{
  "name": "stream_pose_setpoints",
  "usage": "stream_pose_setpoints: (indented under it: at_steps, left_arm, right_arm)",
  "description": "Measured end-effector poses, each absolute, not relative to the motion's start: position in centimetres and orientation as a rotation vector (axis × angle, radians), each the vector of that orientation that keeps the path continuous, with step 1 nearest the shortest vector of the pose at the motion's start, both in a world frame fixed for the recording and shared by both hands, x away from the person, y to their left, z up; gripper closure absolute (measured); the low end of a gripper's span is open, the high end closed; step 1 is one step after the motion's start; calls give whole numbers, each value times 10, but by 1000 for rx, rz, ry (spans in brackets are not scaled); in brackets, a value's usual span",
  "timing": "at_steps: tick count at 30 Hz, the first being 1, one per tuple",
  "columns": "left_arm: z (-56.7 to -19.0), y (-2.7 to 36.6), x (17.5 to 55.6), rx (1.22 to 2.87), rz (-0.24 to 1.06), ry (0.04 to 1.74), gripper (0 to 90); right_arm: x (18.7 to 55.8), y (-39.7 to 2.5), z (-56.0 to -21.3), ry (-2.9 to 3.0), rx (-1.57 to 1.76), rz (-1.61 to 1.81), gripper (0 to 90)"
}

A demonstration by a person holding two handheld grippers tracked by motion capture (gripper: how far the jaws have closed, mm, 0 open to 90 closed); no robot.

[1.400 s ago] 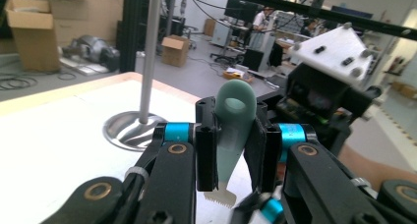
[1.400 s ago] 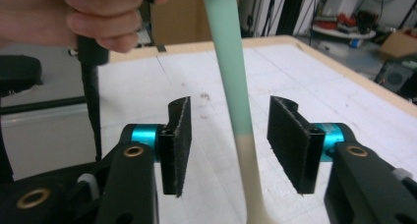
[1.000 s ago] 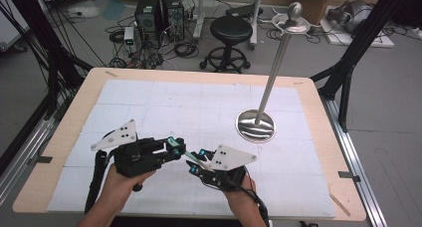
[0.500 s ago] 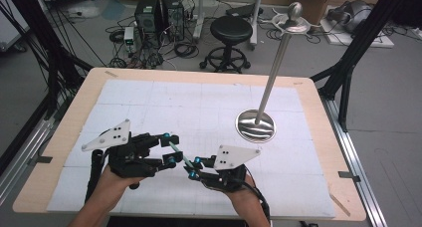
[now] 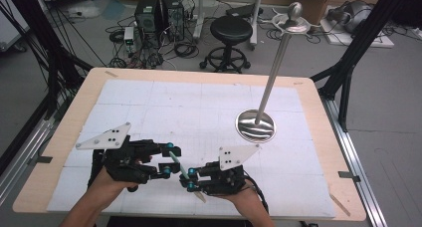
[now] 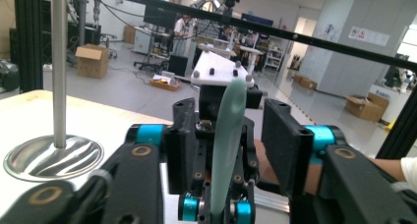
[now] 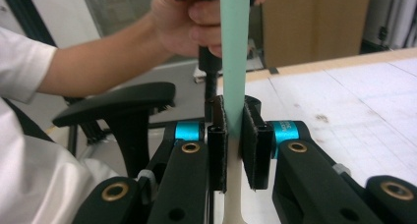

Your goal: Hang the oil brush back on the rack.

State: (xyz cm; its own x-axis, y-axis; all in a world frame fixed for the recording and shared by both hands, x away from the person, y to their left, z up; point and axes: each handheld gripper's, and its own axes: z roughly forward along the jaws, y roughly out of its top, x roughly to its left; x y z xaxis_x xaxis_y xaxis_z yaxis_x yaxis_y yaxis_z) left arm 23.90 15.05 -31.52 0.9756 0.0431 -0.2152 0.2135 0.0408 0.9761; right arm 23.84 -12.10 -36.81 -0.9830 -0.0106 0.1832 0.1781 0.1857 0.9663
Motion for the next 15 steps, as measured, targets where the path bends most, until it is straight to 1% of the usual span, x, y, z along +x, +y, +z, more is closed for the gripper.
stream_pose_setpoints:
  at_steps: [1,2,3,6,8,14,15]
  left_arm:
    - [-315,150,239,1528,-127,201,653]
    - [-315,150,239,1529,-127,197,678]
    - [-316,150,239,1530,-122,192,678]
    - [-316,149,238,1539,-109,182,749]
    - [-317,148,238,1539,-105,177,777]
    - [-316,147,236,1540,-88,191,790]
    - [-316,147,236,1544,-72,205,793]
  right_arm:
    - [239,-120,-368,-2294,-156,-1906,827]
    - [239,-120,-369,-2290,-157,-1894,827]
    - [239,-120,-369,-2290,-157,-1894,827]
    - [240,-119,-369,-2286,-152,-1883,827]
    - [240,-119,-370,-2280,-142,-1884,828]
    - [239,-119,-370,-2284,-142,-1887,828]
    - [239,-119,-369,-2287,-157,-1885,808]
